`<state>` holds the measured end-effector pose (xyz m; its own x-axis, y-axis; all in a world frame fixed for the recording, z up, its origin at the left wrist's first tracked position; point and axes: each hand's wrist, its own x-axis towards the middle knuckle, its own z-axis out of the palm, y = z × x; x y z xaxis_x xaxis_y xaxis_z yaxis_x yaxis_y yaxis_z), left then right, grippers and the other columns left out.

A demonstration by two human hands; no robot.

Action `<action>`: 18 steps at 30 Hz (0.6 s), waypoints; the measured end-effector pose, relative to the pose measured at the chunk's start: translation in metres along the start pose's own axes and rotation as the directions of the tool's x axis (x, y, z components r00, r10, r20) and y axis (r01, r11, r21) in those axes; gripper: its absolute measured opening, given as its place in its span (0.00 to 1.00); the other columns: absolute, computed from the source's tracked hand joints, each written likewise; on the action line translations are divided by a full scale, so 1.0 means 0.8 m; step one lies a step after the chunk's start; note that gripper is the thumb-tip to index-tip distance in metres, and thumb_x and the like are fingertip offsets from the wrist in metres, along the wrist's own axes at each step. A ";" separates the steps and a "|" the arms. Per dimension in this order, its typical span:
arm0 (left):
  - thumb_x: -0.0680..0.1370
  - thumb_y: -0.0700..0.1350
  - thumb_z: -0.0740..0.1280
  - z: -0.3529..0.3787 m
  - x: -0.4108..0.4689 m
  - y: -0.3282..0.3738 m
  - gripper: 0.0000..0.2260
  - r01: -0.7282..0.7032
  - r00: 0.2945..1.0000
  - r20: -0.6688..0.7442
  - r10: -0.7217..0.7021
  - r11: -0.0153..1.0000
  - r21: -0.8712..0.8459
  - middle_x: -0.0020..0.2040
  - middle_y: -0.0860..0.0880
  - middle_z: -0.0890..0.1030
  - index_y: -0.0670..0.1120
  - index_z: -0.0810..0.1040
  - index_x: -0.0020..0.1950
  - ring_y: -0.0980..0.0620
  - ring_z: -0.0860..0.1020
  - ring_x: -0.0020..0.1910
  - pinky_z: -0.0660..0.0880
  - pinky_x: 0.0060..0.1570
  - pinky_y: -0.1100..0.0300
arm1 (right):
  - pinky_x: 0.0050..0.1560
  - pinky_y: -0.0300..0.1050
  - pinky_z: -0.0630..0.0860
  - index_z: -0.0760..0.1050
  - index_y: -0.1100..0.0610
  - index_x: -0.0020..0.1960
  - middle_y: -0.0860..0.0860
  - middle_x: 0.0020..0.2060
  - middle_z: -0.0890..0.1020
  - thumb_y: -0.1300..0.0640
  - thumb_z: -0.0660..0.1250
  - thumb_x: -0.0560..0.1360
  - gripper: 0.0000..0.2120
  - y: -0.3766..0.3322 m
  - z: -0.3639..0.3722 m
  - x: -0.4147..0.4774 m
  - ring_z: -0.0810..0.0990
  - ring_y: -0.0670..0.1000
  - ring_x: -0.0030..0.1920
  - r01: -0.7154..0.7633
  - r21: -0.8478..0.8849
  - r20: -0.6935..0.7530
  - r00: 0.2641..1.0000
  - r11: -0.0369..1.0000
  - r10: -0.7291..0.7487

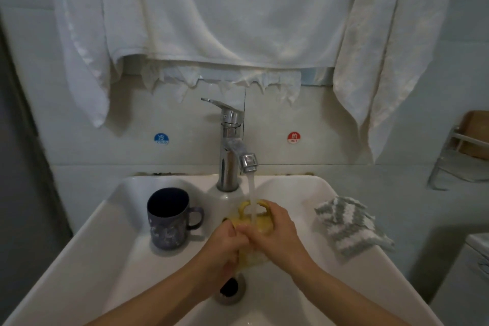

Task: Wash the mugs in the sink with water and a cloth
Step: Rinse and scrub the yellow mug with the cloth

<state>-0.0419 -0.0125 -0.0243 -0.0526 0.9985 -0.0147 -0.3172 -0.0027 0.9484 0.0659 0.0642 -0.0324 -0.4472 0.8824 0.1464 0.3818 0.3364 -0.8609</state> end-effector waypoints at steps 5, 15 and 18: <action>0.77 0.38 0.62 -0.004 0.004 -0.005 0.09 0.065 0.978 -0.191 -0.080 0.994 -0.085 0.52 0.40 0.82 0.41 0.76 0.56 0.41 0.81 0.51 0.78 0.48 0.47 | 0.60 0.43 0.74 0.75 0.41 0.54 0.44 0.55 0.79 0.61 0.58 0.79 0.16 0.011 -0.009 0.001 0.76 0.48 0.59 0.015 0.187 -0.026 1.000 0.982 -0.010; 0.77 0.39 0.65 0.001 0.010 -0.007 0.11 0.074 0.949 -0.293 -0.116 0.986 -0.152 0.50 0.40 0.83 0.41 0.76 0.59 0.40 0.81 0.50 0.78 0.44 0.49 | 0.51 0.50 0.79 0.73 0.44 0.61 0.50 0.56 0.79 0.57 0.62 0.78 0.14 0.000 -0.012 0.002 0.78 0.52 0.54 -0.305 0.517 0.215 0.951 0.800 0.223; 0.76 0.42 0.66 0.002 0.017 -0.007 0.13 0.091 0.930 -0.336 -0.151 0.978 -0.188 0.52 0.39 0.82 0.44 0.75 0.60 0.39 0.80 0.50 0.78 0.44 0.49 | 0.47 0.47 0.77 0.73 0.44 0.63 0.49 0.57 0.78 0.60 0.56 0.79 0.18 -0.002 -0.021 0.006 0.77 0.53 0.55 -0.327 0.549 0.278 0.939 0.769 0.201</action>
<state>-0.0389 0.0009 -0.0292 -0.3190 0.9105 -0.2631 -0.4926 0.0779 0.8668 0.0765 0.0734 -0.0220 -0.5685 0.8047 -0.1713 -0.0044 -0.2112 -0.9774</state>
